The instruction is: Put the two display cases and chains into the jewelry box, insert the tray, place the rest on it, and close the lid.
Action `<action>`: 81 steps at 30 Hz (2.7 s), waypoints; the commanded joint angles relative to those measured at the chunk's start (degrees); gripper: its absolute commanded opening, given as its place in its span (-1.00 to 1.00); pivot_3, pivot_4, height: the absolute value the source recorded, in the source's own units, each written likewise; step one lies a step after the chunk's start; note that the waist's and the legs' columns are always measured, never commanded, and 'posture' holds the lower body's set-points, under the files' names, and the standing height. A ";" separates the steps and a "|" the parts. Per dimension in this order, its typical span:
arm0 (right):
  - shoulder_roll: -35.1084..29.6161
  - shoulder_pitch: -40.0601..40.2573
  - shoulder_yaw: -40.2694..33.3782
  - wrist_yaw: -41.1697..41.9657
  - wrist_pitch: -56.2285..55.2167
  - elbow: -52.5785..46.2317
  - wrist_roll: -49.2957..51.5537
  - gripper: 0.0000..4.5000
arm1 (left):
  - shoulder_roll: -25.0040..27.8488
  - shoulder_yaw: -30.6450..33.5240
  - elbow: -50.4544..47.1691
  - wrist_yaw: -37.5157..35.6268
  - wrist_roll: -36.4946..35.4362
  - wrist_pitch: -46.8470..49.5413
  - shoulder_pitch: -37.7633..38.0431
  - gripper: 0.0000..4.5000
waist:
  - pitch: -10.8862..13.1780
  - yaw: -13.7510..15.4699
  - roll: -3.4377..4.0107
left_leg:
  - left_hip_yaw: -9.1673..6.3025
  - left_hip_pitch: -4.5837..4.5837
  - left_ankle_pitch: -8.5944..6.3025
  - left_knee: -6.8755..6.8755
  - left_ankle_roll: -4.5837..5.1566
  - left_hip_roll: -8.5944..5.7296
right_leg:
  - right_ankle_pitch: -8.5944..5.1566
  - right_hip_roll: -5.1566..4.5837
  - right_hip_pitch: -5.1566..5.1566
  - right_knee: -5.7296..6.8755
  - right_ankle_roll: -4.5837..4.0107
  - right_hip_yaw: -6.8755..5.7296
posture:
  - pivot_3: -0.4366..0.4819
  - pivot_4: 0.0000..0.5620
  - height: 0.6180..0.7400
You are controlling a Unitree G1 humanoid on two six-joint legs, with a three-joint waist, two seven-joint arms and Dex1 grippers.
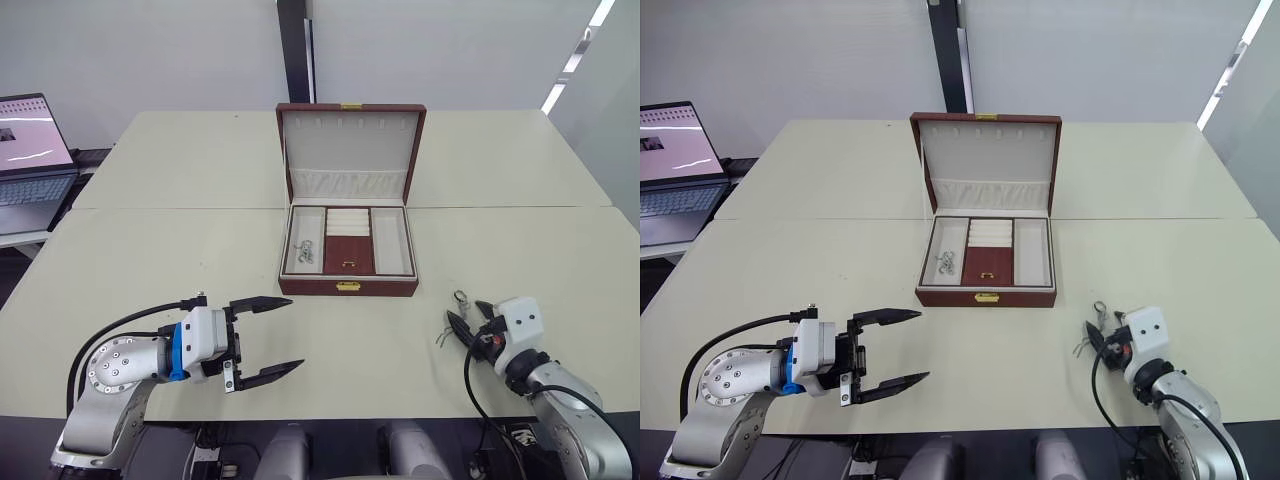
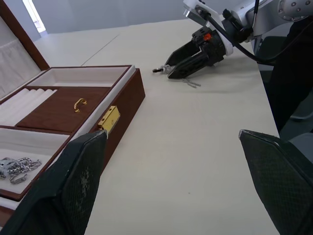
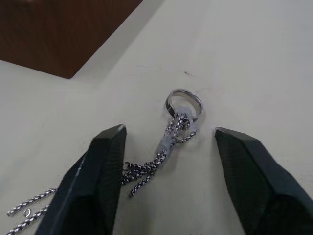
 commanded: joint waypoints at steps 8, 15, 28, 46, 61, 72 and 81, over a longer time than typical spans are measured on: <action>-0.11 0.79 0.18 -0.69 1.51 0.27 -0.67 -0.64 | -0.65 0.11 0.99 0.34 0.35 -1.94 -0.33 1.00 | -0.06 0.02 -0.10 | -0.01 0.00 0.00 0.00 0.00 0.00 | 0.00 0.00 0.01 -0.01 0.00 -0.01 | -0.05 -0.47 1.00; -0.19 0.46 -0.92 0.00 -0.09 -0.09 0.32 -1.00 | -1.29 0.19 2.34 0.90 0.65 -2.91 -0.99 1.00 | -0.06 0.05 -0.10 | -0.01 0.00 0.00 0.00 0.00 -0.01 | 0.00 -0.01 0.02 -0.02 0.00 -0.01 | -0.05 -0.47 1.00; -2.16 -6.20 -4.51 7.09 1.76 -11.50 13.43 -1.00 | -2.25 1.35 2.45 4.70 -0.78 -0.82 -2.47 1.00 | 0.00 -0.11 -0.01 | -0.02 -0.01 -0.01 -0.05 0.01 0.03 | 0.00 0.01 -0.06 -0.01 0.01 0.02 | -0.05 -0.47 1.00; -2.27 -37.34 1.22 7.73 9.79 0.47 18.01 -1.00 | -3.55 5.02 -12.39 24.17 -6.18 18.66 -4.36 1.00 | 0.05 -0.04 -0.03 | -0.10 -0.07 -0.01 -0.09 0.01 0.00 | -0.01 0.00 -0.14 -0.02 0.00 0.00 | -0.05 -0.47 1.00; -0.44 -39.70 7.12 8.33 6.52 8.63 10.13 -1.00 | -4.30 5.26 -15.64 25.86 -5.20 19.97 0.40 1.00 | 0.07 -0.03 0.01 | -0.08 -0.08 0.00 -0.12 0.00 -0.01 | -0.01 0.00 -0.17 -0.02 -0.01 0.01 | -0.05 -0.47 1.00; 0.38 -38.93 7.49 8.64 5.76 11.51 7.07 -1.00 | -5.00 5.55 -14.29 24.25 -4.21 17.16 2.64 1.00 | 0.07 -0.03 0.01 | -0.07 -0.09 0.00 -0.20 0.00 0.00 | -0.01 0.00 -0.19 -0.04 -0.02 0.02 | -0.05 -0.47 1.00; 0.39 -38.39 6.85 9.07 6.46 10.89 8.06 0.01 | -4.82 5.44 -11.83 22.25 -2.93 14.38 3.98 1.00 | 0.08 -0.03 0.01 | -0.08 -0.08 0.00 -0.28 0.00 0.00 | -0.02 -0.01 -0.20 -0.08 -0.03 0.02 | -0.05 -0.47 1.00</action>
